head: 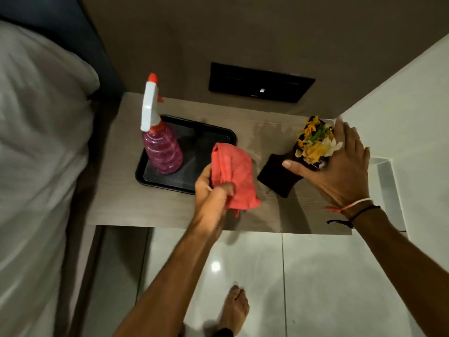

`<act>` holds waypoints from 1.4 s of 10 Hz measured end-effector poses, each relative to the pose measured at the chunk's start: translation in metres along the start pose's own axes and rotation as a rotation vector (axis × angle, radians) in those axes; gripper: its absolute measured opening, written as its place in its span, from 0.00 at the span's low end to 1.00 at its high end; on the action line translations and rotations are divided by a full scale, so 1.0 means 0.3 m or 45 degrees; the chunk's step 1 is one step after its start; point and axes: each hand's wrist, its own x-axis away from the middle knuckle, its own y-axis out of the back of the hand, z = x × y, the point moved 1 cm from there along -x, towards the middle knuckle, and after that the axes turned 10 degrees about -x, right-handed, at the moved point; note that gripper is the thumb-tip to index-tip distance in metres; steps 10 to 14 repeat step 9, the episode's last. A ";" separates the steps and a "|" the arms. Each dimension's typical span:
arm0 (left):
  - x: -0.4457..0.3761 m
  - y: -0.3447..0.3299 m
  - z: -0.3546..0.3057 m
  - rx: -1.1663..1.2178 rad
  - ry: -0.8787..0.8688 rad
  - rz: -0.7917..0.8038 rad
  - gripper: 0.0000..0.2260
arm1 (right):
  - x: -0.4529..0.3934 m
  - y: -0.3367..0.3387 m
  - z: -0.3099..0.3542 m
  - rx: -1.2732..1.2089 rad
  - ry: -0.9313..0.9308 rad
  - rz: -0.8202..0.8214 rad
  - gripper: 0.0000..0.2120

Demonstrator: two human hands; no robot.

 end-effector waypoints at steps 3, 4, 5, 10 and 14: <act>-0.039 0.132 -0.135 0.178 0.021 0.151 0.16 | 0.360 -0.080 0.179 -0.970 0.055 -0.244 0.29; -0.088 0.152 -0.109 0.057 0.107 0.031 0.16 | 0.333 -0.244 0.323 -1.577 -0.578 0.371 0.23; -0.150 0.149 -0.079 -0.143 0.112 -0.154 0.15 | 0.203 -0.383 0.379 -1.945 -0.989 0.603 0.18; -0.150 0.116 -0.059 -1.706 -0.243 0.048 0.26 | 0.076 -0.413 0.417 -0.649 -0.489 0.398 0.30; -0.150 0.116 -0.059 -1.706 -0.243 0.048 0.26 | 0.076 -0.413 0.417 -0.649 -0.489 0.398 0.30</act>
